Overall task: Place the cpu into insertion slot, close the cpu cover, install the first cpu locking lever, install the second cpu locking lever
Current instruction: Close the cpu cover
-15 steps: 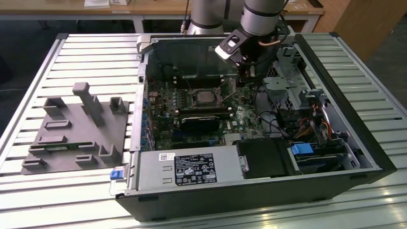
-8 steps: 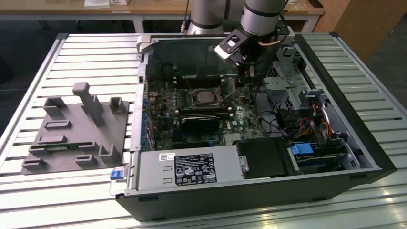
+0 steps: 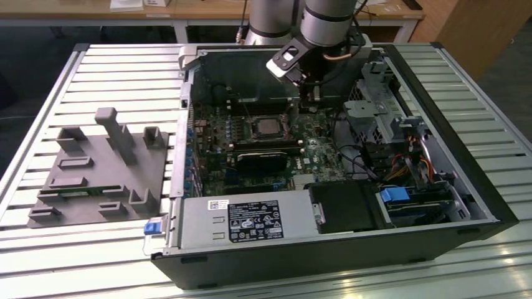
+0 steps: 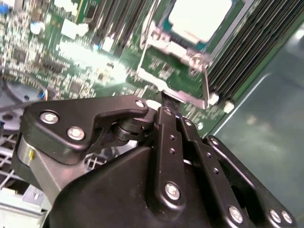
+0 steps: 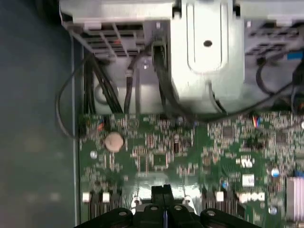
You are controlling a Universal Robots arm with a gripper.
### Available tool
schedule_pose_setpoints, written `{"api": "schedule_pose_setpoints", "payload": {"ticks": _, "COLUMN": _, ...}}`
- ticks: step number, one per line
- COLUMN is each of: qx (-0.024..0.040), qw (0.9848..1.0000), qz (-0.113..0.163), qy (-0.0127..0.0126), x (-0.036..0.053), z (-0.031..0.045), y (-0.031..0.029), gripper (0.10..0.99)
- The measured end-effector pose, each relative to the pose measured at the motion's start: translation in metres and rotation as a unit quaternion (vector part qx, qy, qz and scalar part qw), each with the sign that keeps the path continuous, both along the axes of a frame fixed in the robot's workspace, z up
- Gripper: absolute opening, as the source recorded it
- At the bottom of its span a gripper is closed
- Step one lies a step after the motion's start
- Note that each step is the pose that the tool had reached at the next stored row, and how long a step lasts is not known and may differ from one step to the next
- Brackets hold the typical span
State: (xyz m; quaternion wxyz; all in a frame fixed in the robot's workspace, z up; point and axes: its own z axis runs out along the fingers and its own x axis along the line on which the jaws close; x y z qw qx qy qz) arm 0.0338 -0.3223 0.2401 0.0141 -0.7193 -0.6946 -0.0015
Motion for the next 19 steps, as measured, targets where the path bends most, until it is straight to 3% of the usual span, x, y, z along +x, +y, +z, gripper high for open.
{"api": "schedule_pose_setpoints", "payload": {"ticks": 8, "qx": 0.0001, "qw": 1.0, "qz": 0.0, "qy": -0.0037, "x": -0.028, "z": -0.0001, "y": 0.0, "gripper": 0.106}}
{"api": "schedule_pose_setpoints", "payload": {"ticks": 19, "qx": 0.0001, "qw": 1.0, "qz": 0.0, "qy": -0.0038, "x": -0.0432, "z": -0.0011, "y": 0.0, "gripper": 0.106}}
